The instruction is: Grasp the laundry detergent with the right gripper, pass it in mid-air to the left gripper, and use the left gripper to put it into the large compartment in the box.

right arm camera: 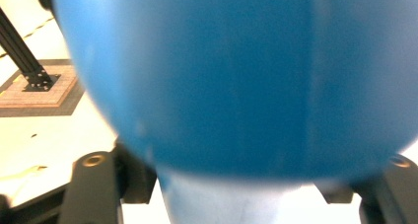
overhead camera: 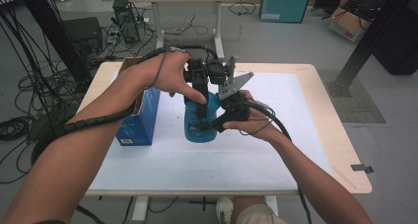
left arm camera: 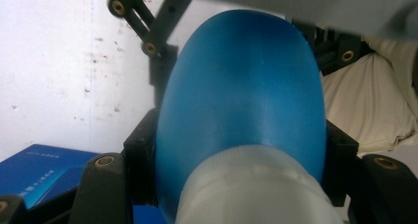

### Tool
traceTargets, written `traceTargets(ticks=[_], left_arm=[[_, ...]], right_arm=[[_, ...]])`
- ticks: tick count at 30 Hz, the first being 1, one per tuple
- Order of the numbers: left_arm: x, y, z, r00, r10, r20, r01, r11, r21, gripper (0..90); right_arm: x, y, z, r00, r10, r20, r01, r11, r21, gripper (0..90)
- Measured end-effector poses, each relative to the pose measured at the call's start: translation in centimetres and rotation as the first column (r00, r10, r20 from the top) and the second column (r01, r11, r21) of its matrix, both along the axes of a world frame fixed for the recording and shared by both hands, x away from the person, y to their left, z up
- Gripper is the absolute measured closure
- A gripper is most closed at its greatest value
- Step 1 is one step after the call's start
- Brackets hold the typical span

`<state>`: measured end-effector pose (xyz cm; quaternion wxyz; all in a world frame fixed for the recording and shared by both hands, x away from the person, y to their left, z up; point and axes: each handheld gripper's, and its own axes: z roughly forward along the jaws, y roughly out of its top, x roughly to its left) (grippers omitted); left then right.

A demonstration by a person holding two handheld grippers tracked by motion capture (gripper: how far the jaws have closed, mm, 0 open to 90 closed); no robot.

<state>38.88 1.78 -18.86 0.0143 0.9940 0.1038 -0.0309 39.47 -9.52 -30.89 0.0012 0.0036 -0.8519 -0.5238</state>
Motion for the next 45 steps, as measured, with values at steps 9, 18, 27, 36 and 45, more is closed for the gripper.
traceTargets(ticks=[9, 18, 27, 36, 45], left_arm=[[0.5, 0.8, 0.9, 0.9986, 0.036, 0.038, -0.035, 0.9990, -0.026, 36.9], [1.1, 2.0, 2.3, 0.9886, 0.143, 0.048, -0.141, 0.9895, -0.029, 36.9], [1.9, 3.5, 4.7, 0.9645, 0.253, 0.074, -0.252, 0.9673, -0.032, 36.9], [2.8, 5.6, 7.7, 0.9081, 0.410, 0.084, -0.407, 0.9120, -0.051, 36.9], [4.0, 8.4, 10.8, 0.7860, 0.608, 0.114, -0.602, 0.7942, -0.086, 36.9]], right_arm=[[0.2, -2.1, 0.1, 0.9948, -0.102, 0.002, 0.102, 0.991, -0.085, 20.6], [0.8, -6.2, 0.3, 0.9604, -0.271, -0.066, 0.260, 0.956, -0.139, 9.9], [0.7, -8.8, 1.0, 0.9358, -0.350, -0.038, 0.340, 0.925, -0.169, 8.2], [0.6, -10.9, 1.6, 0.9138, -0.404, -0.038, 0.390, 0.899, -0.199, 6.6], [1.3, -12.1, 2.3, 0.9107, -0.413, -0.016, 0.397, 0.886, -0.239, 6.8]])
